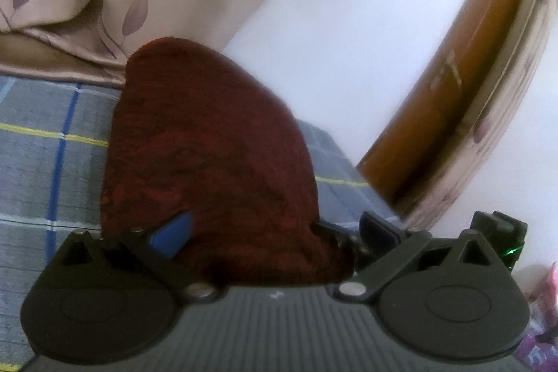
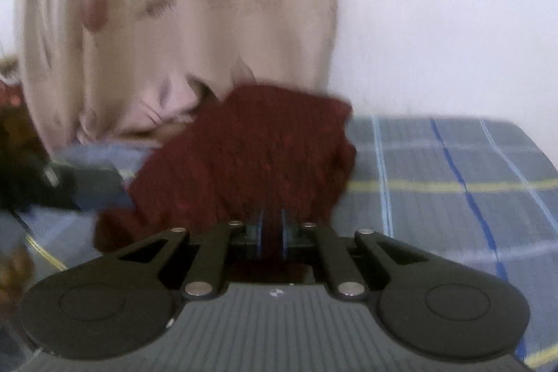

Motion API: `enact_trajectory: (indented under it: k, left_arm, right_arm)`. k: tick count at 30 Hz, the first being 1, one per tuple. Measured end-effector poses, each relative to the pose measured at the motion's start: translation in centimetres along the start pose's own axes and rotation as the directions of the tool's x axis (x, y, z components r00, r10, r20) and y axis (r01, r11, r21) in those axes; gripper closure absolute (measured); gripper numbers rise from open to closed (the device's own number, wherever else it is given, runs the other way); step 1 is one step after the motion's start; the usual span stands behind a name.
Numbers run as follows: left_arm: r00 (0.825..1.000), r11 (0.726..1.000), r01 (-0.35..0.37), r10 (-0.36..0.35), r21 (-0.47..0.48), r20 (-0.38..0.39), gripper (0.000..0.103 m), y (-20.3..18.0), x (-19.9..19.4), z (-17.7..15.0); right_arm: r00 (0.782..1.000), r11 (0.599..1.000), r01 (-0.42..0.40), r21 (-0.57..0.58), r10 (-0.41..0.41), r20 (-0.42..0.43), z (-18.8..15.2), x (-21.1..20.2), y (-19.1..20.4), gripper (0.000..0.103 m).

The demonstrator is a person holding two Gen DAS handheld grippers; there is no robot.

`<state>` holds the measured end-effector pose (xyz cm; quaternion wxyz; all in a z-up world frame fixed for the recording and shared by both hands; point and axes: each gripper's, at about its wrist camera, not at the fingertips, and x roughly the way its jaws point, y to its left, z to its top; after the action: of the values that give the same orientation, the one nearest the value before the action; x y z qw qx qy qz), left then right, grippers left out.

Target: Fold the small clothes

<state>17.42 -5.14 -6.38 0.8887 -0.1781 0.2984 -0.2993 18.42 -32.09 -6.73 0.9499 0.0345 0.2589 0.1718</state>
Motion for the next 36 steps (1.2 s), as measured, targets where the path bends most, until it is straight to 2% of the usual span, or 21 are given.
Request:
enact_trajectory:
  k: [5,11,13,15,17,22,26,30,32,36]
  left_arm:
    - [0.996,0.993,-0.078,0.081,0.085,-0.028,0.000,-1.7,-0.8,0.1]
    - [0.986,0.965,-0.159,0.166,0.209,-0.017,0.000,-3.5,-1.3,0.3]
    - [0.982,0.956,-0.180,0.188,0.233,-0.014,0.000,-3.8,-1.4,0.3]
    - [0.981,0.952,-0.184,0.194,0.245,-0.016,0.000,-3.8,-1.2,0.5]
    - [0.978,0.947,-0.200,0.209,0.253,-0.010,0.000,-3.8,-1.2,0.6]
    - [0.971,0.935,-0.229,0.240,0.273,-0.007,0.000,-3.5,-1.2,1.2]
    - [0.968,0.928,-0.240,0.251,0.285,0.000,0.000,-3.1,-1.3,1.5]
    - [0.967,0.928,-0.245,0.253,0.282,0.006,0.000,-2.5,-1.5,2.3]
    - [0.972,0.942,-0.231,0.235,0.245,0.012,0.000,-1.4,-2.0,3.0]
    - [0.989,0.982,-0.141,0.144,0.123,-0.016,0.000,2.2,-2.2,4.4]
  right_arm:
    - [0.999,0.998,0.047,0.030,-0.047,-0.009,-1.0,1.0,-0.2,0.098]
    - [0.999,0.998,0.039,0.048,-0.038,-0.018,-0.8,1.0,-0.2,0.096]
    - [1.000,0.996,0.025,0.091,-0.024,-0.020,-0.3,0.3,-0.5,0.087]
    - [1.000,0.993,0.019,0.116,-0.020,0.010,0.2,-0.8,-0.7,0.051]
    - [0.999,0.988,-0.003,0.152,-0.005,0.051,0.7,-2.3,-1.1,0.038]
    - [0.998,0.974,-0.034,0.225,0.023,0.053,2.2,-3.3,-3.4,0.035]
    - [0.998,0.946,-0.056,0.319,0.044,0.044,3.0,-3.0,-5.4,0.033]
    - [0.995,0.917,-0.098,0.387,0.095,0.027,3.4,-1.8,-6.5,0.025]
    - [0.995,0.908,-0.102,0.407,0.102,0.021,3.5,-1.2,-6.7,0.024]
    - [0.993,0.892,-0.112,0.437,0.121,0.007,3.6,0.0,-7.1,0.022]
